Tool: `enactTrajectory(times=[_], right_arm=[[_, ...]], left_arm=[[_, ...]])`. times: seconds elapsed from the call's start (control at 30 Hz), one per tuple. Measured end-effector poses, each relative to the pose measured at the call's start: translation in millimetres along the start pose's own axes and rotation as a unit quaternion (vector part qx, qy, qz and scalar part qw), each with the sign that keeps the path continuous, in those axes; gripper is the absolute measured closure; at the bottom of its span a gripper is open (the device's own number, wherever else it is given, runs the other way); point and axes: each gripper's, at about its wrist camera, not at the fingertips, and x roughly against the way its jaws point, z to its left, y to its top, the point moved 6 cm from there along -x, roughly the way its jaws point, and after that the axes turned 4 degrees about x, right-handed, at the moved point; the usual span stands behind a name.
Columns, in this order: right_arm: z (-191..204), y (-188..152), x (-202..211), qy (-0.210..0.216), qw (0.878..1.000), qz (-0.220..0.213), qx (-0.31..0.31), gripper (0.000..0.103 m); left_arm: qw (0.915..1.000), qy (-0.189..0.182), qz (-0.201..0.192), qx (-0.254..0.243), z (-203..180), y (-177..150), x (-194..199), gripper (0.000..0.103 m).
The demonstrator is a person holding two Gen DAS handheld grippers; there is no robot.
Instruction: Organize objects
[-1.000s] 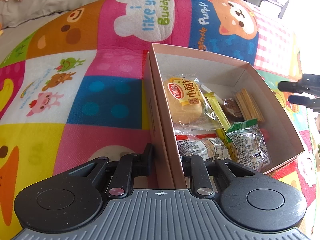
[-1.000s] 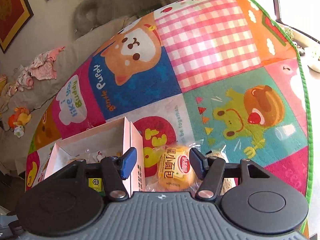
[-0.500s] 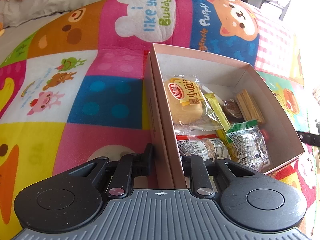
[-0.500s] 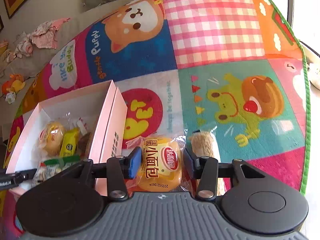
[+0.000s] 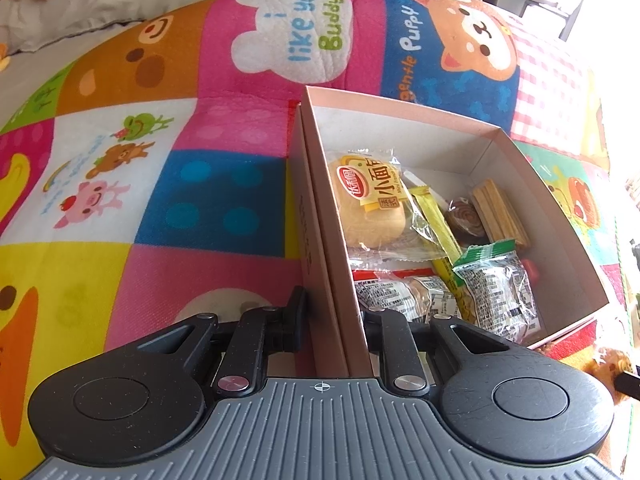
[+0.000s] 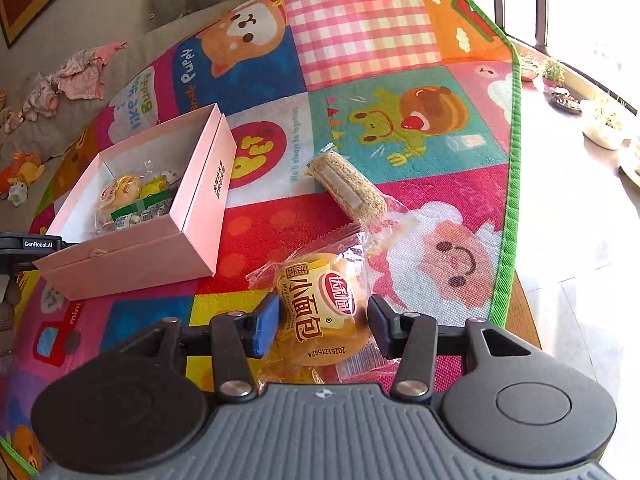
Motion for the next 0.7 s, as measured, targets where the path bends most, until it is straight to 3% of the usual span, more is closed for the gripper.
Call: enactTrajectory(times=[0.13,0.33,0.47,0.67,0.7], right_arm=[[7.6,-6.7,10.5,0.017,1.000,0.013,0.013,0.052],[-2.4,39.7,15.0,-0.006,0.998,-0.042,0.035,0.045],[-8.3,74.4,-19.3,-0.020,0.997,-0.038,0.059,0.045],[-7.6,97.6,-90.4,-0.022,0.997,0.016,0.077,0.046],[-8.0,97.8,-97.5,-0.020,0.997,0.025,0.072,0.051]], left_arm=[[1.0000,0.001,0.001,0.000,-0.8,0.3,-0.1,0.082],[1.0000,0.001,0.001,0.000,-1.0,0.4,0.0,0.082],[1.0000,0.001,0.002,0.000,-1.0,0.3,0.1,0.082],[1.0000,0.004,0.002,0.001,-0.6,-0.1,0.1,0.083],[1.0000,0.004,0.002,0.001,-0.8,-0.2,0.2,0.083]])
